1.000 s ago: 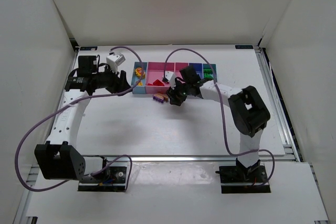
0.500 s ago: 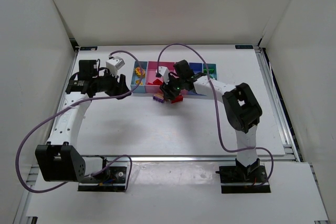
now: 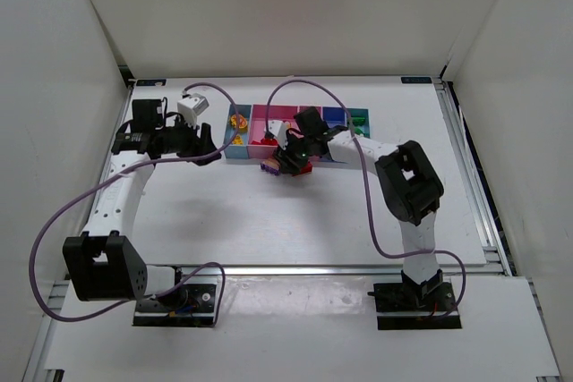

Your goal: Sort the legos into containers by color

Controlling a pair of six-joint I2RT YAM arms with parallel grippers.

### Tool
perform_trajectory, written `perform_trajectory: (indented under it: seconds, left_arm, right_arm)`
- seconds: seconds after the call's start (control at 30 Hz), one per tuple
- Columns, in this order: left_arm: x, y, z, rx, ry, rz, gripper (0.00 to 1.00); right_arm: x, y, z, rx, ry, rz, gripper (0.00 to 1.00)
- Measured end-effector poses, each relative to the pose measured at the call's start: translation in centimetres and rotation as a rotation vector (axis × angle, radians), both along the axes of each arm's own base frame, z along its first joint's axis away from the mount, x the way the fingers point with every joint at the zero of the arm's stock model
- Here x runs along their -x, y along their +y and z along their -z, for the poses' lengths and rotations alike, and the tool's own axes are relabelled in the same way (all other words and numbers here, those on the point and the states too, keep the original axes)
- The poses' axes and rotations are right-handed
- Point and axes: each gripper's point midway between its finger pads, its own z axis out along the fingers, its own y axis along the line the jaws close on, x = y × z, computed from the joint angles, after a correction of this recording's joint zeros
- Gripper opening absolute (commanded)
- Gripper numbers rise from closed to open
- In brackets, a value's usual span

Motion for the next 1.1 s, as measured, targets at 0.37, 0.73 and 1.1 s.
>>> perform_trajectory:
  seconds: [0.37,0.73,1.1]
  left_arm:
    - [-0.4,0.0,-0.2,0.002,-0.009,0.001,0.69]
    - [-0.5,-0.1,0.2,0.007,0.007,-0.002,0.69]
    - [-0.7,-0.1,0.6,0.012,0.022,0.002,0.69]
  right_arm:
    - [0.1,-0.4,2.6,0.048,0.036,0.003,0.51]
    - [-0.9,0.4,1.7,0.035,0.005,0.007,0.46]
    - [-1.0,0.5,2.1,0.04,0.006,0.004,0.17]
